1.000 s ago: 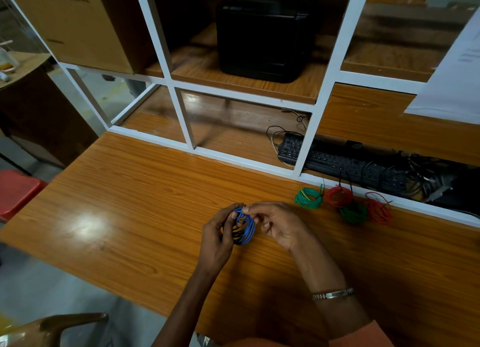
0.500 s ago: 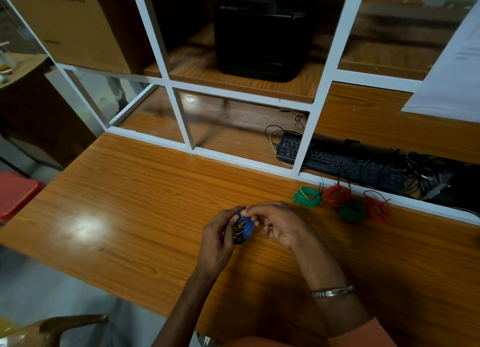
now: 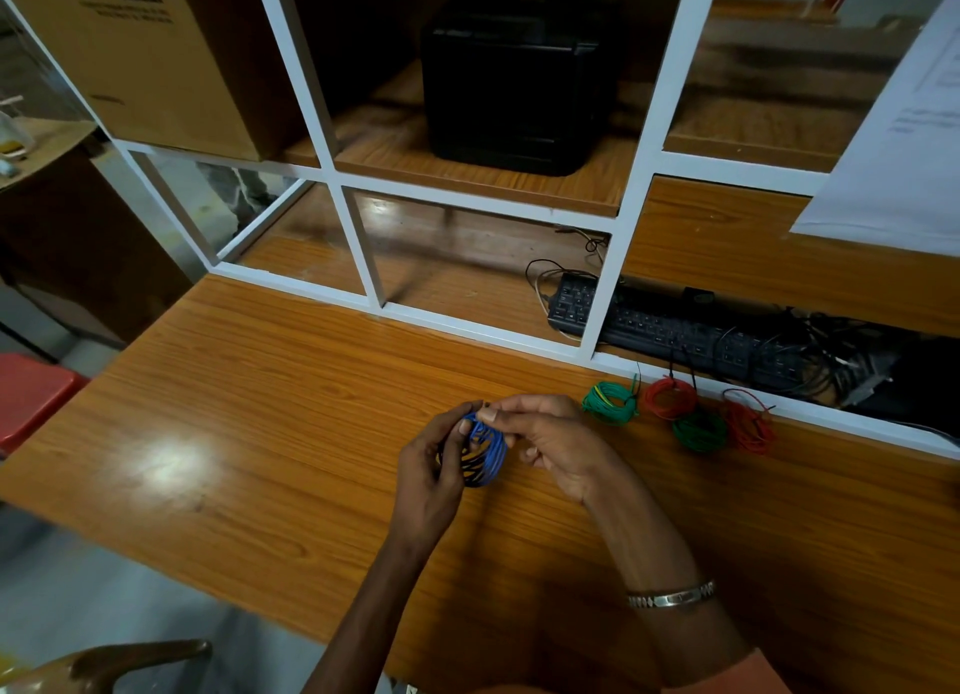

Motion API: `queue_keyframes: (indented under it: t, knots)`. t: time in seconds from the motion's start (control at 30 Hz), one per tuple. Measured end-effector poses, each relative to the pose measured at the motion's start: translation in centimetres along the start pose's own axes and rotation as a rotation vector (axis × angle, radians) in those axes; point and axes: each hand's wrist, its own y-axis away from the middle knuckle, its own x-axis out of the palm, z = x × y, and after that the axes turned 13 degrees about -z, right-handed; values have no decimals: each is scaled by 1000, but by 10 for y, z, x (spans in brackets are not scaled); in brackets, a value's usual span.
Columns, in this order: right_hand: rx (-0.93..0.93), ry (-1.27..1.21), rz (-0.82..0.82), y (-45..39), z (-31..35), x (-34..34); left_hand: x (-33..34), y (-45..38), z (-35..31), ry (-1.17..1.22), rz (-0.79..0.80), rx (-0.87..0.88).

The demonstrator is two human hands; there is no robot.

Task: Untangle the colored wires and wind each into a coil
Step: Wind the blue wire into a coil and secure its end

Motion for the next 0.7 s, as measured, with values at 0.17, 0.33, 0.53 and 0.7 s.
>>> queue_keyframes:
  t: [0.17, 0.33, 0.53, 0.7]
  knots:
    - [-146, -4, 14, 13, 34, -12, 13, -12, -35, 51, -39, 21]
    - [-280, 69, 38, 32, 71, -32, 22, -16, -80, 103, -27, 94]
    - [-240, -9, 119, 42, 83, -59, 37, -2, -109, 96, -46, 132]
    - [-228, 19, 148, 42, 83, -80, 56, 15, -117, 53, -79, 137]
